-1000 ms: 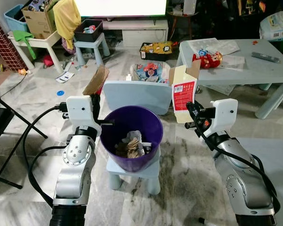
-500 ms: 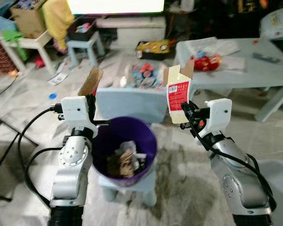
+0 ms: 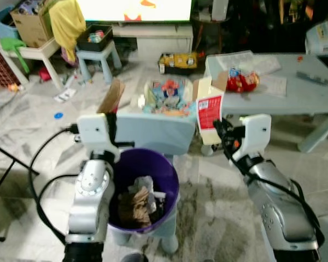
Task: Picking trash to rubbish bin
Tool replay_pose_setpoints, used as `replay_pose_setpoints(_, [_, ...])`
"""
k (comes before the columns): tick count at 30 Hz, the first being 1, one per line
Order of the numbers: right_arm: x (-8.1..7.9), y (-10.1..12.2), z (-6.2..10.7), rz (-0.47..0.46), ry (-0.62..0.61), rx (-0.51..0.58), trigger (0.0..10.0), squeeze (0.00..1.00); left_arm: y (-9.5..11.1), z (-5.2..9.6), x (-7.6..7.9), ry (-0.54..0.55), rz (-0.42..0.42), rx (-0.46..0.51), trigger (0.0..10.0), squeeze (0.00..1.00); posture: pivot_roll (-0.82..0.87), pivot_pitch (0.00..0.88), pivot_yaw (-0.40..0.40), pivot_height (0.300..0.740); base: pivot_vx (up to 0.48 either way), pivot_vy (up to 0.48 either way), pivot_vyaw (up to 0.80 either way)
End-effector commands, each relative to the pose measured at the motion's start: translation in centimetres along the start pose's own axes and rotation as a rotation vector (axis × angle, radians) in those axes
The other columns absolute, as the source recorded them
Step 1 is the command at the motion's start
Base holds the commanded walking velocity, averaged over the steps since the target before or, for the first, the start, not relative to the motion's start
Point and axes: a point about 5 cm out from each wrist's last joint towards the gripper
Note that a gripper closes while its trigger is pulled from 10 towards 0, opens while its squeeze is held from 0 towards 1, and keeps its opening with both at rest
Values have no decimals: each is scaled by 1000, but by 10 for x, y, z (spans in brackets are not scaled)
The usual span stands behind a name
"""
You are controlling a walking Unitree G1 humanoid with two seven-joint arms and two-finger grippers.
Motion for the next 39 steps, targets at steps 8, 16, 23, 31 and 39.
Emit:
replay_pose_setpoints(8, [-1,6,1,10,9,15,0,0,-41,11,-3,77,140,-299,0,0,13,142,-26,740,0,0,0])
replay_pose_setpoints(16, [-1,6,-1,15,15,10,0,0,-74,26,-4,128,211,-522,0,0,9,143,-25,740,0,0,0])
replay_pose_setpoints(23, [0,6,-1,22,17,3,0,0,-95,38,-11,215,329,-677,7333,1000,8,143,-23,740,0,0,0])
replay_pose_setpoints(31, [0,6,-2,25,19,2,0,0,-97,37,-9,181,352,-697,10000,1000,5,140,-22,740,0,0,0])
replay_pose_setpoints(39, [-1,6,-4,22,26,2,0,0,-89,32,-3,66,220,-645,10000,1000,15,141,-25,740,0,0,0])
Point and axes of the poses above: a point about 5 cm out from each wrist's last joint towards the gripper, its own z axis pointing back from the gripper into the wrist, its own y axis along the axis of the wrist's last joint, x = y × z, and after that the axes turned 2 degrees about z, right-handed
